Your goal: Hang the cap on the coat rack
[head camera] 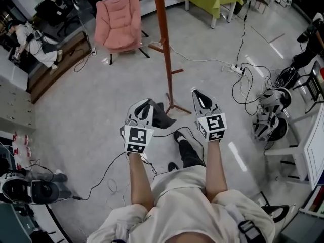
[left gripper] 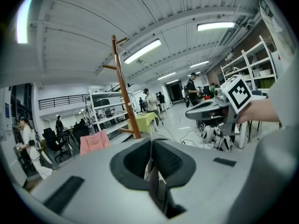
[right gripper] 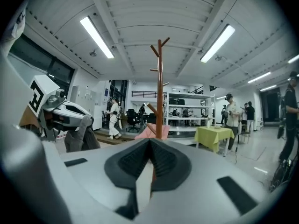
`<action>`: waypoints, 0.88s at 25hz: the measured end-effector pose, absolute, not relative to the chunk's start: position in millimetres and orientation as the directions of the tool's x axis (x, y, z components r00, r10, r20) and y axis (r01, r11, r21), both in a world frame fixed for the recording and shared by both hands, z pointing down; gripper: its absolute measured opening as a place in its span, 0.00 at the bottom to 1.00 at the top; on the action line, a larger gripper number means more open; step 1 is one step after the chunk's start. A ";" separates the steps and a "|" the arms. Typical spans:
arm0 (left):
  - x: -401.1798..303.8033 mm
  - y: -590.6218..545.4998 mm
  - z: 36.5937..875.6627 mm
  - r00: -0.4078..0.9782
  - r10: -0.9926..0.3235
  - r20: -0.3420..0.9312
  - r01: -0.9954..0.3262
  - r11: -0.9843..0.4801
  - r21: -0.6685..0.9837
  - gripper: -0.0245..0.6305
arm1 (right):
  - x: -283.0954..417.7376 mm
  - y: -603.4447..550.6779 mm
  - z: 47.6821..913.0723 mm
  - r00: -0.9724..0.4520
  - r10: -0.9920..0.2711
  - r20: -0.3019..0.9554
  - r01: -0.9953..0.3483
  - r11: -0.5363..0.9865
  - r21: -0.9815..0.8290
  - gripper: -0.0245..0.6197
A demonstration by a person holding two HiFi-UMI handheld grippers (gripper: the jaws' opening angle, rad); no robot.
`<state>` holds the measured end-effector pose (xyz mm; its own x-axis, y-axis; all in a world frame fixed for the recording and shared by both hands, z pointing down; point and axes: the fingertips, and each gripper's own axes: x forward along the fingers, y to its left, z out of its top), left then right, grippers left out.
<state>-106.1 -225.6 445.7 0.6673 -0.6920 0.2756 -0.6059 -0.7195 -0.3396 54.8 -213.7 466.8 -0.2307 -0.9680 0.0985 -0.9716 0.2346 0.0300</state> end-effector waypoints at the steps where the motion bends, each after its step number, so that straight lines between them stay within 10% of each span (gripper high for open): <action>1: -104.7 -231.3 442.7 0.666 -0.694 0.274 -0.605 -0.717 -0.345 0.06 | 51.3 -220.2 464.2 -0.252 -0.963 0.096 -0.966 0.256 0.036 0.04; 22: -55.3 -327.9 393.4 0.693 -0.681 0.238 -0.539 -0.708 -0.456 0.06 | 69.3 -317.1 405.0 -0.349 -0.937 0.024 -0.933 0.350 0.086 0.05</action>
